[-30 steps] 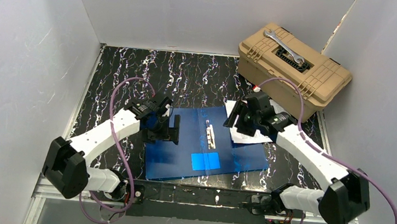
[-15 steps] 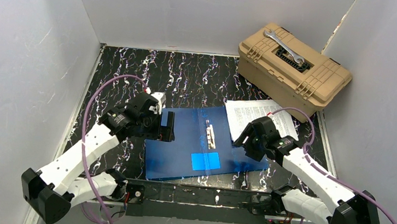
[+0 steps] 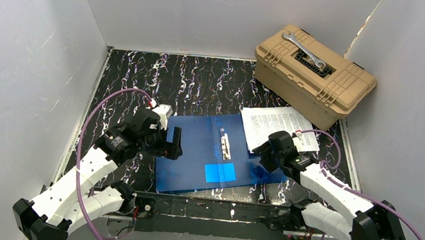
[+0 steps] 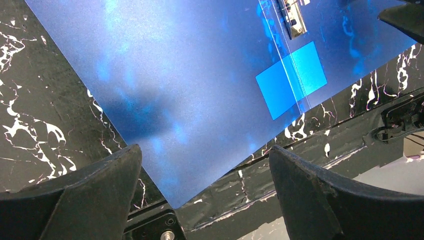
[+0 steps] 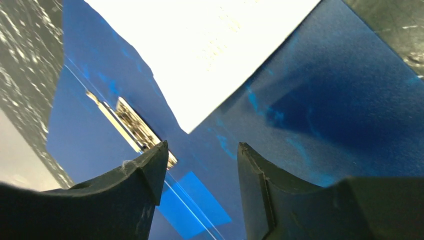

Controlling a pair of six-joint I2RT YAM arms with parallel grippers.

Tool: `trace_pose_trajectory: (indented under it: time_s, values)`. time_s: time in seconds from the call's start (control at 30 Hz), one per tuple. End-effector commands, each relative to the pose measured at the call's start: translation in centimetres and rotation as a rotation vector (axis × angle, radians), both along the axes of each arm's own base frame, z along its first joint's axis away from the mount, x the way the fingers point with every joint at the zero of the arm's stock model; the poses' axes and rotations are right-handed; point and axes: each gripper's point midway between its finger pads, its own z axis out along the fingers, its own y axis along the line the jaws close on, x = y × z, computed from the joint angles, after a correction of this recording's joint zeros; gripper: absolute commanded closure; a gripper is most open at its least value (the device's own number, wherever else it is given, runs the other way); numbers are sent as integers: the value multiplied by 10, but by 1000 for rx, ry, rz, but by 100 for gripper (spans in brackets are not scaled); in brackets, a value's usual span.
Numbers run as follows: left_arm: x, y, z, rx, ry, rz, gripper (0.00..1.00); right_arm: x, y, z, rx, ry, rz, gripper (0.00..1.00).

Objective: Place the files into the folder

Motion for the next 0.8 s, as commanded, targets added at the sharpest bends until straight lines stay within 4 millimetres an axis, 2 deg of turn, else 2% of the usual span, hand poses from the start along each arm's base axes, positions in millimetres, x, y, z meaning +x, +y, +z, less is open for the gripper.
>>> trace_pose_trajectory:
  time_s: [0.0, 0.2, 0.53, 0.63, 0.77]
  values:
    - [1, -1, -2, 14, -4, -19, 2, 28, -4, 10, 40, -82, -146, 40]
    - [2, -1, -3, 20, 1, -18, 2, 37, -11, -2, 9, -80, -196, 46]
    - [3, 1, -3, 22, -6, -7, 2, 39, -11, -19, -4, -46, -199, 49]
    - [3, 1, -4, 29, -4, -5, 2, 40, -13, -21, -12, -41, -201, 58]
    - [4, 2, -4, 33, -5, -2, 2, 41, -16, -18, -17, -53, -205, 74]
